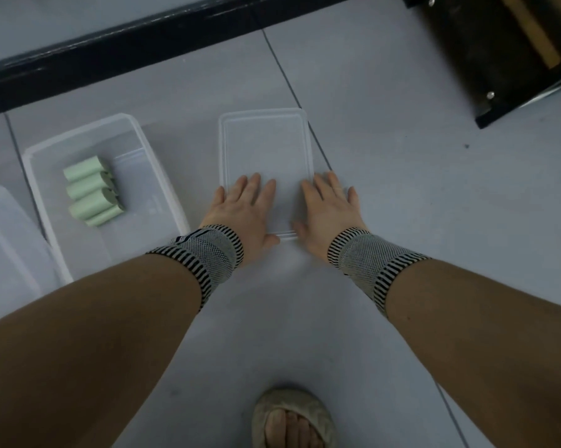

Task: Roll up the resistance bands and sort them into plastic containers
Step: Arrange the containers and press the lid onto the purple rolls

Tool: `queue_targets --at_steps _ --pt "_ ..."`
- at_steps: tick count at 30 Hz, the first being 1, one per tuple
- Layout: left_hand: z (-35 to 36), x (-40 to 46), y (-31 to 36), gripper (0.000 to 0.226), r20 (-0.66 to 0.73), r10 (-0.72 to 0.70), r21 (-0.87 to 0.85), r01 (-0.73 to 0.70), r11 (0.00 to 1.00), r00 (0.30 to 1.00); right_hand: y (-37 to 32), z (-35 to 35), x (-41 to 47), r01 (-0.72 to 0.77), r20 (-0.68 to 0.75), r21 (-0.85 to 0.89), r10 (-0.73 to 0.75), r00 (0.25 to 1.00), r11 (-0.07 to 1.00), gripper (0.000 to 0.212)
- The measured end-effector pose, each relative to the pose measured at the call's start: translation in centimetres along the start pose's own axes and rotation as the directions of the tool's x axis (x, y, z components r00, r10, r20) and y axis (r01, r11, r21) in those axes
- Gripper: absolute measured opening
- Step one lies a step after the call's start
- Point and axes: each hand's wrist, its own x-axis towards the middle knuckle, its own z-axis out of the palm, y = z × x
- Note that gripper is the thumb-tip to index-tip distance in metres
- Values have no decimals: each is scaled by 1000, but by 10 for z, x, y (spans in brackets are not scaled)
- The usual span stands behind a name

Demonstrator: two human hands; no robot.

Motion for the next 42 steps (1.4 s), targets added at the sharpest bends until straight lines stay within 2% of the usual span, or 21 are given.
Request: queue_targets --at_steps 3,7,14,18,23,29,36,39,42 --pt "-8 -1 -4 99 -42 -6 -15 5 1000 999 -1 -5 -1 40 -79 111 -31 996 993 72" --pt "-26 -8 -10 107 -113 25 69 -17 997 993 -17 -18 -1 157 -178 235 -117 977 959 69" --pt "-53 -31 -33 102 -108 -7 119 20 993 994 -53 -42 8 143 -230 463 -38 973 875 58" --pt "-51 -40 -38 100 -96 -30 113 41 993 995 -61 -46 10 146 -222 420 -55 974 896 59" --pt "-31 -36 -24 103 -21 -29 83 31 996 999 -49 -30 6 136 -171 153 -109 979 979 53" --pt "-16 -23 -15 93 -32 -39 52 41 998 999 -33 -13 20 -99 -150 72 109 983 992 37" --pt "-17 -17 -18 83 -41 -35 70 38 997 999 -39 -4 31 -112 -154 137 133 979 984 24" --pt "-22 -15 -19 87 -75 -37 82 43 996 997 -39 -9 28 -117 -252 252 181 951 961 22" --pt "-32 -18 -18 93 -100 -32 85 41 996 994 -42 -23 20 -106 -283 395 231 931 912 19"
